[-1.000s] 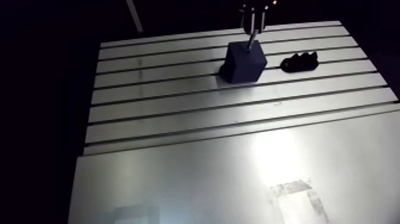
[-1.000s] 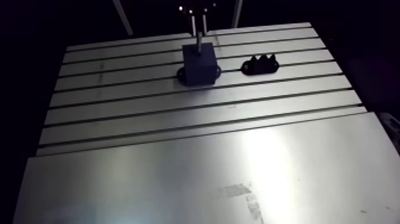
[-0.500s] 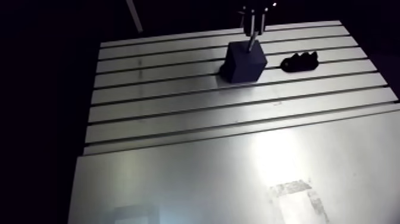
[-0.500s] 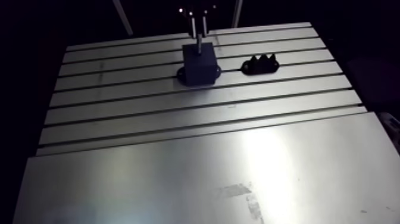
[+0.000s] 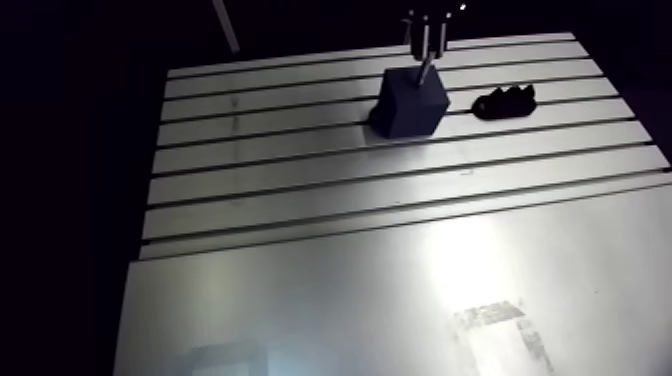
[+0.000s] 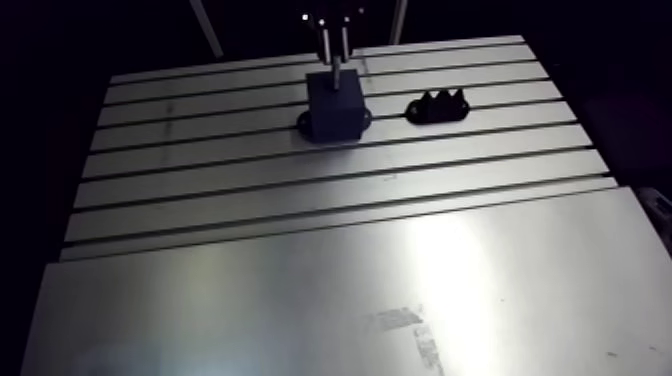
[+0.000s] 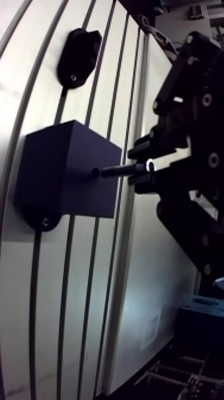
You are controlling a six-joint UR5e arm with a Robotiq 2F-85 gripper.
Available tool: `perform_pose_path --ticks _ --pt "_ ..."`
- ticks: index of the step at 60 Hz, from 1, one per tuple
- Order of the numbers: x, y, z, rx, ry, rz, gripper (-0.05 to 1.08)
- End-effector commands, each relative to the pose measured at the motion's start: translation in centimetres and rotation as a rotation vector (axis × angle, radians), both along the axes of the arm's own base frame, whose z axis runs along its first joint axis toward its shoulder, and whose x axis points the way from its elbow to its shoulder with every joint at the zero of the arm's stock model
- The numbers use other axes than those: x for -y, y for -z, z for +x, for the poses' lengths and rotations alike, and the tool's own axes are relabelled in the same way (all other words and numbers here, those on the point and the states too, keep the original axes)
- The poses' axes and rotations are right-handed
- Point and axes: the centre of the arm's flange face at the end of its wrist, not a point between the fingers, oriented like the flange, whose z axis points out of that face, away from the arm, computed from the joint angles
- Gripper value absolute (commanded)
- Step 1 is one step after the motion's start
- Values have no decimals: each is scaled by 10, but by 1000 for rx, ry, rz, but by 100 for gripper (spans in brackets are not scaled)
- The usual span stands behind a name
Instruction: Pick up the M10 bolt and insert it into the hole until fully seated.
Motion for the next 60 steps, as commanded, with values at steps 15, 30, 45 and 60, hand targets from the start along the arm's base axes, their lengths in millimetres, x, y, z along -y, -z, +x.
perform_pose_path --ticks 15,30,45,60 --pt "3 1 -1 -2 -4 0 108" --pt "4 2 -1 -2 -6 0 108" --pt "4 5 -1 4 -6 -1 108" --pt "3 3 -2 1 -4 0 108"
